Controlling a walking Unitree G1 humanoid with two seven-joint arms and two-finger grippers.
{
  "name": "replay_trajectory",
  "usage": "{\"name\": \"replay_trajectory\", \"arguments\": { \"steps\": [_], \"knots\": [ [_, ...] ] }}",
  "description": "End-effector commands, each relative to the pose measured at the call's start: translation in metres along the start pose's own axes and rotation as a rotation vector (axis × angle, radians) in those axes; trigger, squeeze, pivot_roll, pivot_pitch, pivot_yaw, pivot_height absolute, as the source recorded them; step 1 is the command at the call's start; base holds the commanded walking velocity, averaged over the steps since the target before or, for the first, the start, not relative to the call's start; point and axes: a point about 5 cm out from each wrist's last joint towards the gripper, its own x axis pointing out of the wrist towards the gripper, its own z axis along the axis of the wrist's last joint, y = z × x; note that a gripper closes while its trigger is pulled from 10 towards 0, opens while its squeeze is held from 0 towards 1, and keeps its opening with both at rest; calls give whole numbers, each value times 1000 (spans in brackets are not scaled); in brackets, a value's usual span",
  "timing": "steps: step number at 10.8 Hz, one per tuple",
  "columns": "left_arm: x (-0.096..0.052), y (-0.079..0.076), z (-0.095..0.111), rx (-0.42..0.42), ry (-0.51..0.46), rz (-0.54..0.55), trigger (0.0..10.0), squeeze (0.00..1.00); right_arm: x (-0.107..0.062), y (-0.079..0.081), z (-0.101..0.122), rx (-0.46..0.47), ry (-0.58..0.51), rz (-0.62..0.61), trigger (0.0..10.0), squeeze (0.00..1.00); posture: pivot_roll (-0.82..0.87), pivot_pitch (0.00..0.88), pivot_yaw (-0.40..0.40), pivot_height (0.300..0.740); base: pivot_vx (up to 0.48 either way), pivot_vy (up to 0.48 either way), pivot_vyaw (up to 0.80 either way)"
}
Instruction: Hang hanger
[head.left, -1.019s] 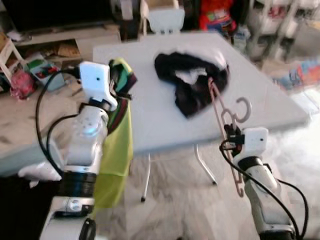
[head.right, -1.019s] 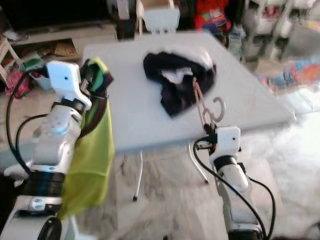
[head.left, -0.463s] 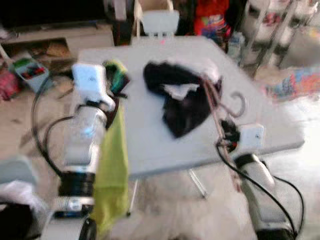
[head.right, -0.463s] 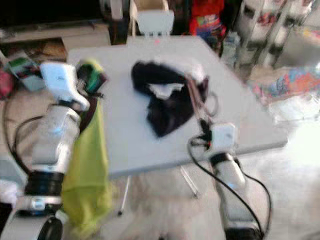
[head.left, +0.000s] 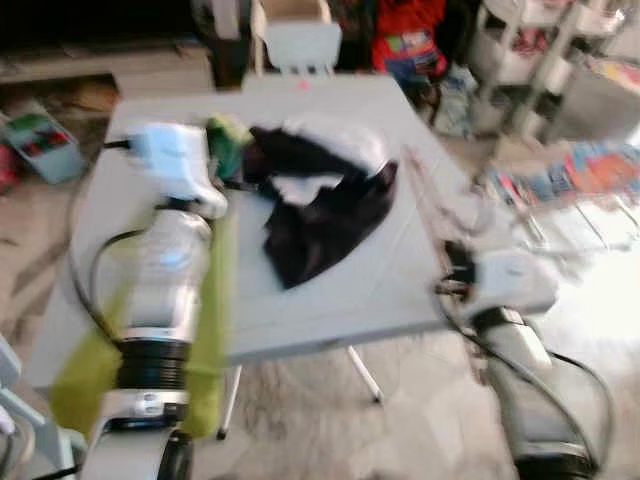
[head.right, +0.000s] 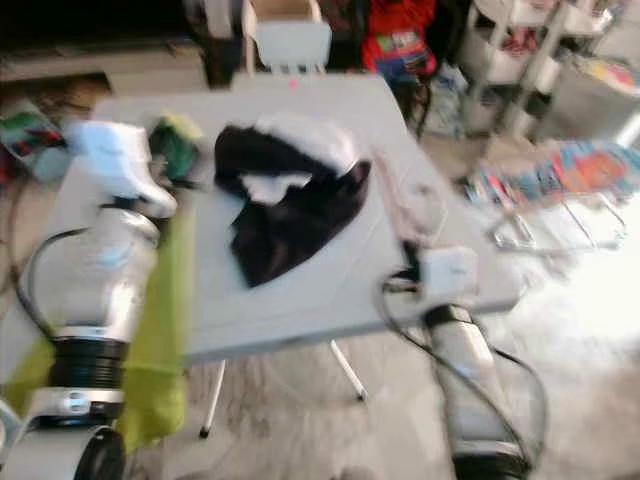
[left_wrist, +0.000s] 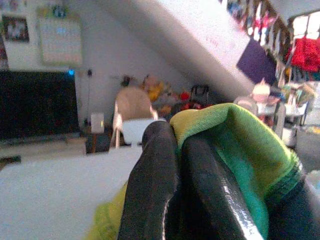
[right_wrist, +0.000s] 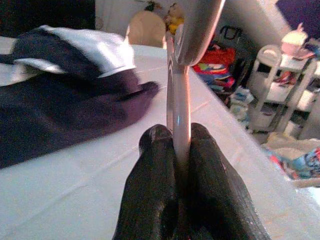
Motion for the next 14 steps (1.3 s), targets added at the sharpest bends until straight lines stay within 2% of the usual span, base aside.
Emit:
{"name": "replay_trajectory", "arguments": {
  "steps": [1, 3, 4, 7, 8, 10, 11, 12, 13, 14],
  "knots": [
    [3, 11, 11, 15, -40, 36, 10000, 0, 0, 8, -4, 20, 20, 15, 10000, 0, -85, 0, -9, 740, 386, -277, 0],
    [-1, 20, 7, -6, -23, 98, 10000, 0, 1, 9, -6, 19, 27, 23, 10000, 0, -77, 0, -23, 740, 120, 0, 0],
    [-1, 22, 8, 7, -27, 112, 10000, 0, 1, 9, -6, 19, 30, 25, 10000, 0, -75, 0, -29, 740, 0, 0, 0],
    [5, 45, 15, 79, -43, 162, 10000, 0, -2, 12, -7, 12, 33, 32, 10000, 0, -83, 0, -23, 740, 0, 0, 0],
    [11, 59, 19, 103, -43, 198, 10000, 0, 0, 9, -5, 8, 24, 23, 10000, 0, -89, 0, -18, 740, 0, 0, 0],
    [20, 104, 25, 194, 3, 338, 10000, 0, 0, 5, 0, 0, 11, 13, 10000, 0, -99, 0, -14, 740, 0, 0, 0],
    [26, 134, 28, 260, 79, 415, 10000, 0, -4, 3, -2, -3, 22, 9, 10000, 0, -107, 0, -15, 740, 0, 0, 0],
    [33, 153, 48, 349, 68, 459, 10000, 0, -8, 2, -2, -11, 27, 9, 10000, 0, -127, 0, -16, 740, 0, 0, 0],
    [34, 162, 60, 413, 57, 497, 10000, 0, -9, 0, -1, -13, 28, 4, 10000, 0, -134, 0, -15, 740, 0, 0, 0],
    [39, 179, 98, 448, -33, 560, 10000, 0, -13, -6, -1, -22, 33, -10, 10000, 0, -151, 0, -17, 740, 0, 0, 0]
  ]
}}
